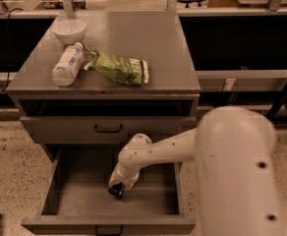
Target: Pick rxbar chocolate from middle drawer and place on counter
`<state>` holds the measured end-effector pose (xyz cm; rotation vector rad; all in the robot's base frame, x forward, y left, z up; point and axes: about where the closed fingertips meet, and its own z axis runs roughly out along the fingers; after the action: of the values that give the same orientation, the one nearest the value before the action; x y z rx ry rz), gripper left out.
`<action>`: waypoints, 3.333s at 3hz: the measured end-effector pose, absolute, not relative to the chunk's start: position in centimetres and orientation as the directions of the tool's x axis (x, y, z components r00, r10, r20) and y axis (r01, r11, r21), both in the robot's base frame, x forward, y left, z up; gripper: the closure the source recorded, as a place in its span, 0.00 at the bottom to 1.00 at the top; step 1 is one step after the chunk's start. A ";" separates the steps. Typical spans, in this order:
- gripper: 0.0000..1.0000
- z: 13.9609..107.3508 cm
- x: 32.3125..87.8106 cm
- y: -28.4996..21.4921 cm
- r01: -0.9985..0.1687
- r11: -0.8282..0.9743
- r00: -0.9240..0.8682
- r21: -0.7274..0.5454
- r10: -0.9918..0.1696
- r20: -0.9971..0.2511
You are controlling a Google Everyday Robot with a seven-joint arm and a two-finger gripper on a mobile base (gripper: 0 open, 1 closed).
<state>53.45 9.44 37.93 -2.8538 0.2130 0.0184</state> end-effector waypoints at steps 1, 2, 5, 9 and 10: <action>1.00 44.6 51.7 7.8 -0.130 -0.889 0.982 -0.440 -0.178 0.069; 1.00 50.9 50.5 4.9 -0.102 -0.834 0.965 -0.542 -0.216 0.152; 1.00 69.1 53.6 -1.7 -0.038 -0.716 0.951 -0.697 -0.240 0.194; 1.00 87.5 56.1 -8.6 0.114 -0.885 0.948 -0.452 -0.040 0.317; 1.00 87.2 61.3 -9.2 0.003 -0.917 0.951 -0.398 -0.121 0.285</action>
Offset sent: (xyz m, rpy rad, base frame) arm -0.0440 -0.0994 0.2175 0.3733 -0.3649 -0.0670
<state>61.31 -9.17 87.17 -2.7016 0.0850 -0.4286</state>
